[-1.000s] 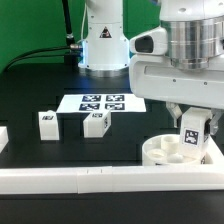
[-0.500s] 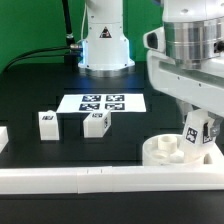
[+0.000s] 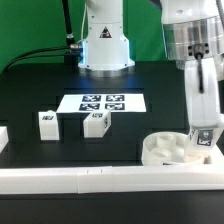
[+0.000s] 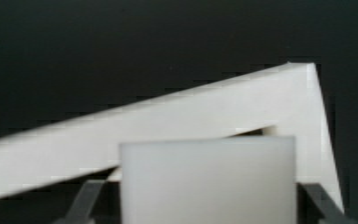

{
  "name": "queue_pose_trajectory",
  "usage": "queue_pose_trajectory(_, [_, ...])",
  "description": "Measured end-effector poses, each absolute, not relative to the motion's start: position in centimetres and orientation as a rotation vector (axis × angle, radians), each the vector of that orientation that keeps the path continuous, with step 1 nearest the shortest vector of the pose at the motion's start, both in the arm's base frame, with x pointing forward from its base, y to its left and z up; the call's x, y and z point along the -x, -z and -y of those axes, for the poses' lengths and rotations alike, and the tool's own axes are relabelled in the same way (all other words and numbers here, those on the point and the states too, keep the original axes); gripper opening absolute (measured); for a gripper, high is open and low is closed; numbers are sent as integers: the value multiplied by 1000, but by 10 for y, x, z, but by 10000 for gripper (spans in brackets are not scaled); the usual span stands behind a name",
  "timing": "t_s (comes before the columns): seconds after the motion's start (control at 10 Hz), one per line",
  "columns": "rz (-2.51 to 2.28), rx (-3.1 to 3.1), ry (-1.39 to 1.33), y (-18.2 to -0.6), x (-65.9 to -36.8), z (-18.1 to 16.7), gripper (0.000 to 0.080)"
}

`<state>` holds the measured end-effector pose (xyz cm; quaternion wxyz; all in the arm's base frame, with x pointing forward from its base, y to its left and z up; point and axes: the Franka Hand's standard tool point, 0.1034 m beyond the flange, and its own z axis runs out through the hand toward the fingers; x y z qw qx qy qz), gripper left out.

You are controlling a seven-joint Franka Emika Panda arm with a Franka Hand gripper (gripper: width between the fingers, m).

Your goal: Assemble stool

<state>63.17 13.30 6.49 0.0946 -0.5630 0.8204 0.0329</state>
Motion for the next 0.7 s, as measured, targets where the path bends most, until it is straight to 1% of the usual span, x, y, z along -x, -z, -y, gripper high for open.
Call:
queue_pose_trajectory(0.3, [-2477, 1572, -118, -65, -632, -132, 337])
queue_pose_trajectory(0.4, [-2457, 1603, -116, -65, -631, -133, 432])
queue_pose_trajectory(0.5, [-2454, 1607, -116, -64, -631, -133, 432])
queue_pose_trajectory(0.6, [-2413, 1664, -109, -65, -631, -134, 599])
queue_pose_trajectory(0.7, [-2305, 1795, -92, -68, -632, -136, 599])
